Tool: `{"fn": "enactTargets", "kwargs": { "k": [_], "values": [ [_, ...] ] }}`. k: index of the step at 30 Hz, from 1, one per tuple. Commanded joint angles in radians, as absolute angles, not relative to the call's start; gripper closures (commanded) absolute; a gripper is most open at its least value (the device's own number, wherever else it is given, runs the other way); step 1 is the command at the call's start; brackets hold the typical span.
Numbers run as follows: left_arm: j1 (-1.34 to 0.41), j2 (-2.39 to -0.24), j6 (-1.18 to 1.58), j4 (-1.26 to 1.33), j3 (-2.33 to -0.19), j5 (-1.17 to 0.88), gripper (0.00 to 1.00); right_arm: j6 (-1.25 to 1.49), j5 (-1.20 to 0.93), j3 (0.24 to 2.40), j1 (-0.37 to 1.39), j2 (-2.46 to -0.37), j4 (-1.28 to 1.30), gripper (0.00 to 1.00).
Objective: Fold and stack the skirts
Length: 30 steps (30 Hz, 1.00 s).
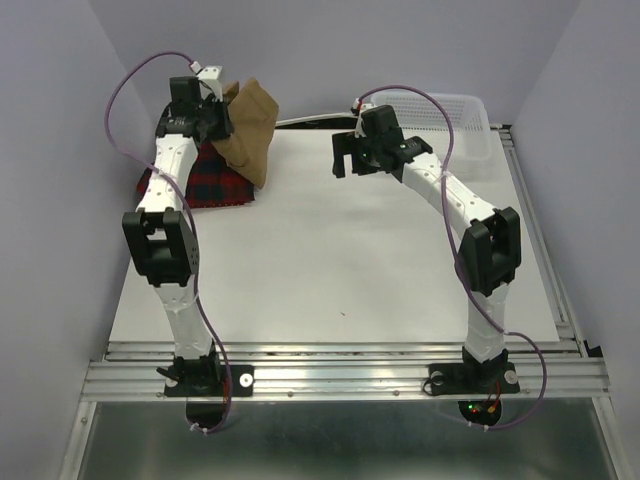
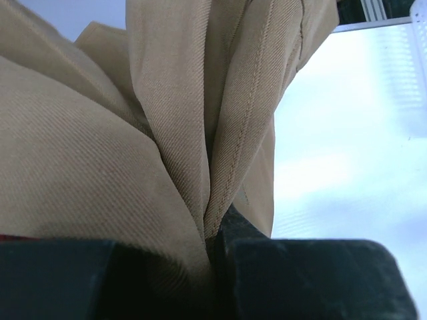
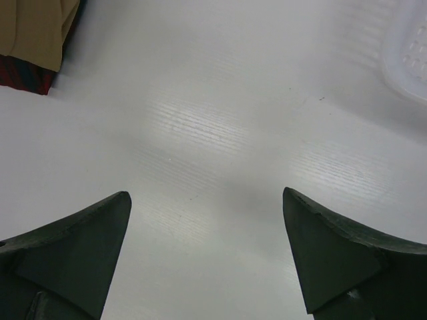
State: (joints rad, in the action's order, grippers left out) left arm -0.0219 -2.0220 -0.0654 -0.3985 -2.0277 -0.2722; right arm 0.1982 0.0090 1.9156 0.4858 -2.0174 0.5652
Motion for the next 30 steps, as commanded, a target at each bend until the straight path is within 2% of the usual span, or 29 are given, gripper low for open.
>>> {"fn": "enactTargets", "kwargs": {
  "k": [1,8,17,19,22,23,24,28,29,30],
  "values": [
    [0.070,-1.925,-0.038,-0.299,-1.976,-0.362,1.00,0.195,-0.018,1.919,0.489,-2.005,0.520,0.00],
    [0.221,-1.899,-0.006,-0.144,-1.718,-0.491,1.00,0.193,-0.023,1.914,0.489,-2.016,0.520,0.00],
    [0.359,-2.045,0.078,-0.126,-1.670,-0.538,1.00,0.183,-0.018,1.905,0.489,-2.025,0.529,0.00],
    [0.362,-2.071,0.066,-0.149,-1.684,-0.514,0.91,0.184,-0.020,1.908,0.489,-2.028,0.529,0.00],
    [0.364,-2.053,0.060,-0.140,-1.667,-0.453,0.72,0.184,-0.021,1.913,0.489,-2.029,0.534,0.00],
    [0.362,-2.048,0.055,-0.146,-1.670,-0.433,0.59,0.184,-0.023,1.916,0.489,-2.031,0.535,0.00],
    [0.362,-2.043,0.052,-0.150,-1.675,-0.413,0.52,0.183,-0.021,1.917,0.489,-2.031,0.538,0.00],
    [0.362,-2.000,0.026,-0.167,-1.681,-0.309,0.47,0.179,-0.023,1.924,0.489,-2.029,0.541,0.00],
    [0.361,-1.978,0.015,-0.173,-1.680,-0.261,0.37,0.179,-0.023,1.925,0.489,-2.028,0.543,0.00],
    [0.360,-1.964,0.011,-0.179,-1.678,-0.236,0.35,0.179,-0.021,1.927,0.489,-2.026,0.543,0.00]
  ]
}}
